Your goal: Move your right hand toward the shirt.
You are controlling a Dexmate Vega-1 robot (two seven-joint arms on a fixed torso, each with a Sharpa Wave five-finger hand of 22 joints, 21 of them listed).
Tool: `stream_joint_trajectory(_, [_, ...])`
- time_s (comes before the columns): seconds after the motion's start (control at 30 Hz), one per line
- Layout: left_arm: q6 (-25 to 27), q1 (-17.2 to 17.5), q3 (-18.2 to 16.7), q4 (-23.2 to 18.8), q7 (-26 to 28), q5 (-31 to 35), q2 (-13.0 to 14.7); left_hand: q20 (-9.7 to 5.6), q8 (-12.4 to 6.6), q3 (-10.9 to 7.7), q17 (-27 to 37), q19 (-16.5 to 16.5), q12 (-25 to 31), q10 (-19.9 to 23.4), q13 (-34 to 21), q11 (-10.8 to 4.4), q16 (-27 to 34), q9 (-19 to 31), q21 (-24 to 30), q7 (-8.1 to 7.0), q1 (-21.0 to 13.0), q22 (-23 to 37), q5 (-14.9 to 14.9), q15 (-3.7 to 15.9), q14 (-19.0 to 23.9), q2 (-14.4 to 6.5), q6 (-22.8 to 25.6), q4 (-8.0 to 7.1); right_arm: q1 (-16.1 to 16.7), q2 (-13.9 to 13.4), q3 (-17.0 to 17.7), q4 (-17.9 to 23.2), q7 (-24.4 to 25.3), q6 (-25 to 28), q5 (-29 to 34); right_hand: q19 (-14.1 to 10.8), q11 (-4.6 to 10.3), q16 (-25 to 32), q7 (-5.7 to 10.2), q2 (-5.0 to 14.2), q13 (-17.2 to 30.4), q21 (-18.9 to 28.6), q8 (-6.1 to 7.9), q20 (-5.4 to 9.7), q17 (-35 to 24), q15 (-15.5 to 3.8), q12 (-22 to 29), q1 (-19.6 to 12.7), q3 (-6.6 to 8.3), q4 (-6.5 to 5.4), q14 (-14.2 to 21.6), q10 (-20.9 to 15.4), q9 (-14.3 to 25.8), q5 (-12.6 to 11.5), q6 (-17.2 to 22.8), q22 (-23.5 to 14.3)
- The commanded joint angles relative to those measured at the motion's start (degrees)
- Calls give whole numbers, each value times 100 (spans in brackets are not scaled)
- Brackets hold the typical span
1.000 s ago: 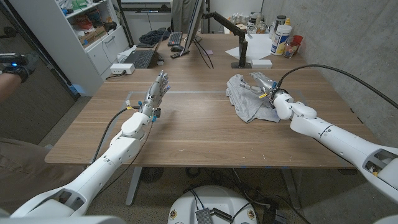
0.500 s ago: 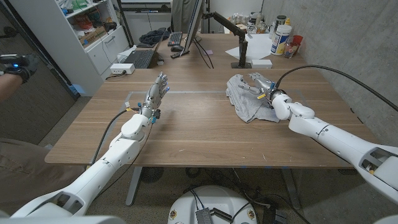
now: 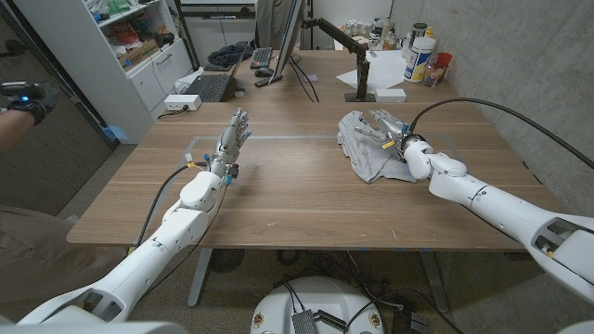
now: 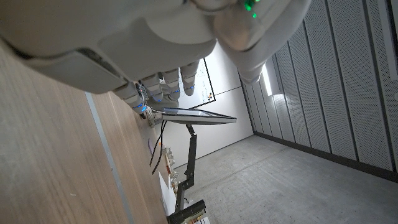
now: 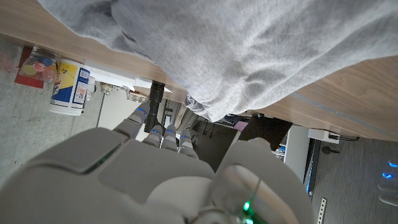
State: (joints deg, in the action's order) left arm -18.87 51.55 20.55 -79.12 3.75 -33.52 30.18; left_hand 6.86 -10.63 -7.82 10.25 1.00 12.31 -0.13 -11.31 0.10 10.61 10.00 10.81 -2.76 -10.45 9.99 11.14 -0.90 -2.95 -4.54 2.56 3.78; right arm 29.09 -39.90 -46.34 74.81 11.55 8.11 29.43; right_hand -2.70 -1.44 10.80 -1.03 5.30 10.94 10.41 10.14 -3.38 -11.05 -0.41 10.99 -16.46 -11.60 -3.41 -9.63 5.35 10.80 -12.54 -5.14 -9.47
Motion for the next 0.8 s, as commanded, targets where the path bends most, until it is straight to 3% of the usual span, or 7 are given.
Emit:
stream_joint_trajectory(0.03, [-56,37,-24,13,28,-12,-24,6,-27,-16,22,-24,29,26,-10,-16,14,25,34,-19,-66,14,9,15,-31,-11,51,32,-127,104,-119,-227,17,-97,48,41,8,27,-4,25,15,23,-4,9,-18,-10,-20,-6,-32,-17,-132,62,9,4,-70,-24])
stream_joint_trajectory(0.8, [-44,1,-30,69,-41,-32,3,0,-24,-22,22,-22,26,28,-10,-12,17,26,34,-12,-73,14,9,19,-25,-18,60,38,-300,295,-216,-712,196,-431,-80,31,42,40,14,25,14,31,32,15,-22,-21,-7,20,-41,-29,-135,85,10,7,-111,-24])
